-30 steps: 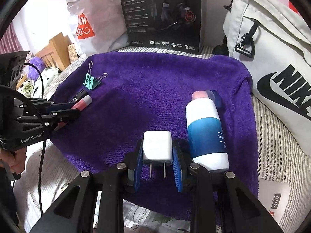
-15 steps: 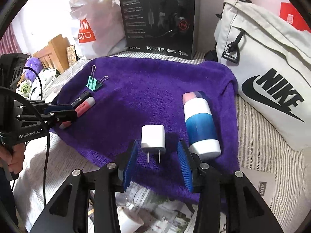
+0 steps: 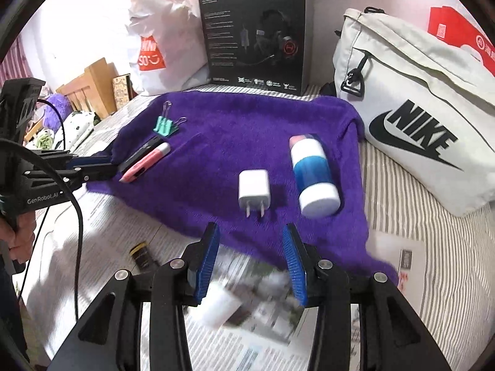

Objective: Organize rigid objects
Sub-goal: 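Grasp the white tape roll with the right tool while the left moves toward the Grand Reserve bottle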

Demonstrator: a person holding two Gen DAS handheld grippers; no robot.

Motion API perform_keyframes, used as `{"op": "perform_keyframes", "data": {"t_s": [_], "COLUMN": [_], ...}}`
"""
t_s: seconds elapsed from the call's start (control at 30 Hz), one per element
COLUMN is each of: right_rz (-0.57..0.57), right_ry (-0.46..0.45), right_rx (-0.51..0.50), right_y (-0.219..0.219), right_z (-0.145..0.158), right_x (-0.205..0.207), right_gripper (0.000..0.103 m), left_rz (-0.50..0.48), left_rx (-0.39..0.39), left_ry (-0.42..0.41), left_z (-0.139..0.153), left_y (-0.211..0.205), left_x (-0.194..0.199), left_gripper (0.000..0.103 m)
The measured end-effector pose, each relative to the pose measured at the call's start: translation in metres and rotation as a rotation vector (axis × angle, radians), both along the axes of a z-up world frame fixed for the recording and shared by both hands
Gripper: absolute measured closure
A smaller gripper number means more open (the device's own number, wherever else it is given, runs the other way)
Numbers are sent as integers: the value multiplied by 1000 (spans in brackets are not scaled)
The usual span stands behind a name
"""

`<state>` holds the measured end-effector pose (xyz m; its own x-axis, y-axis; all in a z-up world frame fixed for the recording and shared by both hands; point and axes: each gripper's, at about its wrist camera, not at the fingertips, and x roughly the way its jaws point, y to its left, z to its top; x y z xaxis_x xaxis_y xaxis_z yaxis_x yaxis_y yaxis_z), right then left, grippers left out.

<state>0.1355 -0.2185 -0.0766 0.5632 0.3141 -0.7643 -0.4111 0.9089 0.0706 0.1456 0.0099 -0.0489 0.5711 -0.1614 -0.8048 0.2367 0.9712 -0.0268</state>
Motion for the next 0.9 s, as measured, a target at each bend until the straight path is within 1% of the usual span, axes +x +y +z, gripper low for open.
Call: {"op": "perform_keyframes", "data": {"t_s": [0.17,0.3,0.43,0.53,0.67,0.9], "right_rz": [16,13,-8,-11,1,30], "right_ry": [1,13,44,58,67,67], "right_rx": [2,2,17,34,20,-12], "right_y": [-1,-2,-4,-4,3,14], "right_z": [0,-5,-15,-19,-23,-26], "right_x": [-24,-33,-34,-35,-33,-31], "right_gripper": [60,60,60,60,60,60], "left_rz": [-4,8,14,17,17,3], "left_rx": [-5,-18,-26,-16,-29,-16], "left_ry": [-16,-14,4,19,34,33], "left_z": [5,1,-13,-24,-34,-41], "left_y": [-2,-4,-6,-8,-8,-14], "left_x": [-20,-31,-42,-50,-58,-62], "left_gripper": [84,84,84,84,84,84]}}
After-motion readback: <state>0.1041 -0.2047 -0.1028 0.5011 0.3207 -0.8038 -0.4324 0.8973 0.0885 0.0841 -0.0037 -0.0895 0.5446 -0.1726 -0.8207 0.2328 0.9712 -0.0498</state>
